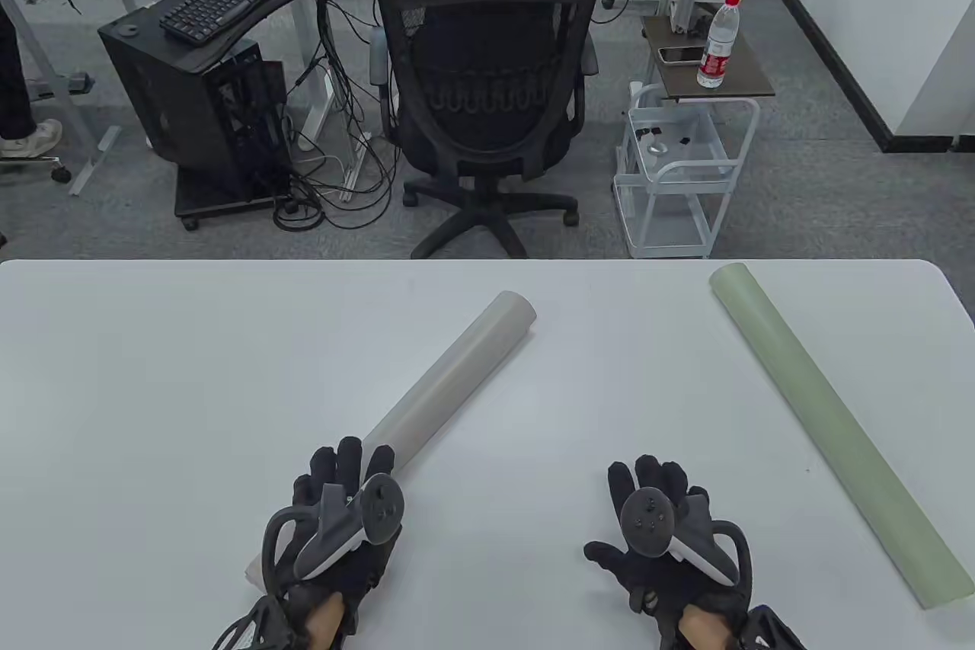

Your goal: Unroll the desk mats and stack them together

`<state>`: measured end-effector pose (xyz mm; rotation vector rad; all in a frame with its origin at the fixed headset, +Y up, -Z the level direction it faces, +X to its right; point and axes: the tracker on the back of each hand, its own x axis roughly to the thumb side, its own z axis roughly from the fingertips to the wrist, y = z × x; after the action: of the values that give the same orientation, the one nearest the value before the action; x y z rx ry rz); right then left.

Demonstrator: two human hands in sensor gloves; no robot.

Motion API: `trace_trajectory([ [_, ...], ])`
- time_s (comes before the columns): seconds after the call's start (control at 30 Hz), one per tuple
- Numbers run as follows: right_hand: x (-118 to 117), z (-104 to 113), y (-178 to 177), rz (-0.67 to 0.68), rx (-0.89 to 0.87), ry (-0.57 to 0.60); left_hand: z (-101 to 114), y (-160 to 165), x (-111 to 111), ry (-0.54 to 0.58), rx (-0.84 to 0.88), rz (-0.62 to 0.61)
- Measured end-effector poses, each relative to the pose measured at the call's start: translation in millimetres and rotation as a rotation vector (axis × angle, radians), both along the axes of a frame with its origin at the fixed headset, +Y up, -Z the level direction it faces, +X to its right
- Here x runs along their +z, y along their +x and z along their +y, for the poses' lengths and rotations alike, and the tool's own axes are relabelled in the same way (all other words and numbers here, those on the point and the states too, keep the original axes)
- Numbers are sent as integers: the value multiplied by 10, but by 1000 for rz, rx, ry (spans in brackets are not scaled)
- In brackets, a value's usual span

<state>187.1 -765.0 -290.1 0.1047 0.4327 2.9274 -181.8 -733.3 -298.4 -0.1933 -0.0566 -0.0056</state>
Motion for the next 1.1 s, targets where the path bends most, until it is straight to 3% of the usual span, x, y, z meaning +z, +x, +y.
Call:
trace_trajectory([
  [0.3,-73,-19,174,-70,-42,-5,24,-18,7,3,18,-1],
  [1.1,-113,-105,252,-94,-34,-37,-7,-15,-28,-14,16,11],
])
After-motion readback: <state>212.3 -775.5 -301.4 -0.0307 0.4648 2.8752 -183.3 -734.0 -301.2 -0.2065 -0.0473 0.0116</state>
